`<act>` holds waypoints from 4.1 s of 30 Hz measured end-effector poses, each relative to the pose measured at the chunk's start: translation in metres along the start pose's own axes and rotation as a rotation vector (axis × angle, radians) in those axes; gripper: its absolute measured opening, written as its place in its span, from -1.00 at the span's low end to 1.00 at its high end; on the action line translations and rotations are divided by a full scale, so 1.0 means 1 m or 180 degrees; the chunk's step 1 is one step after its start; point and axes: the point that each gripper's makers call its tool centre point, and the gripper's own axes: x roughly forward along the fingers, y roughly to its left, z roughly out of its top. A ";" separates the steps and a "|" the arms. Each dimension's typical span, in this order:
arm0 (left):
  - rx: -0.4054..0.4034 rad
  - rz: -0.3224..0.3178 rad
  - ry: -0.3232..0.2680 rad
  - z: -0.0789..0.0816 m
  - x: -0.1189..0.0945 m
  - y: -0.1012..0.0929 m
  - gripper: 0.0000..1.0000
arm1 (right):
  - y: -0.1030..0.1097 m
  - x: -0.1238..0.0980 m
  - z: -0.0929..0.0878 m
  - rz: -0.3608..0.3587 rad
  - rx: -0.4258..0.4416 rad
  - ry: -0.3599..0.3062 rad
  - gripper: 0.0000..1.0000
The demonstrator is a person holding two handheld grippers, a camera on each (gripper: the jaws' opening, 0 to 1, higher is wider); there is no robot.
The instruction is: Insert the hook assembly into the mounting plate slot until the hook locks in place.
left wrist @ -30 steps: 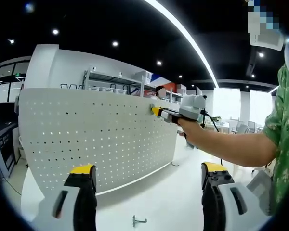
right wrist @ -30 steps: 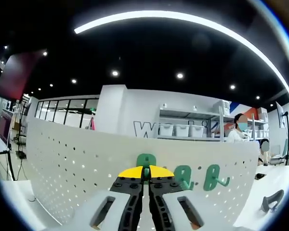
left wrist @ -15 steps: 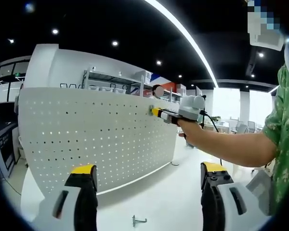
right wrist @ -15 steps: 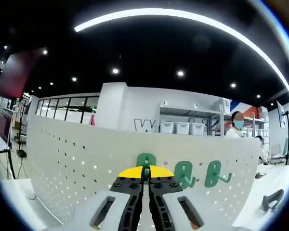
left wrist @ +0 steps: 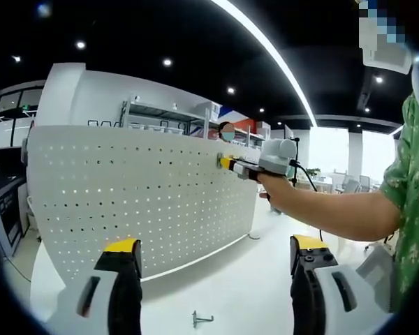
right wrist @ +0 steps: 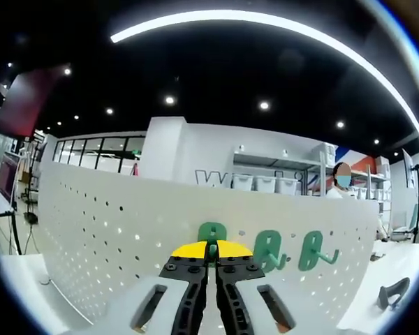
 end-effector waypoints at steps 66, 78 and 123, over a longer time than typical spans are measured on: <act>0.0053 -0.0065 0.0021 0.000 0.000 -0.008 0.79 | 0.011 -0.019 -0.010 0.0275 0.0308 0.0204 0.07; 0.0070 -0.0076 0.0033 -0.001 -0.002 -0.012 0.79 | 0.014 -0.029 -0.013 0.0346 0.0368 0.0226 0.30; 0.0150 -0.0064 0.0170 -0.021 -0.024 -0.027 0.78 | 0.030 -0.146 -0.036 0.0553 0.0390 0.0508 0.54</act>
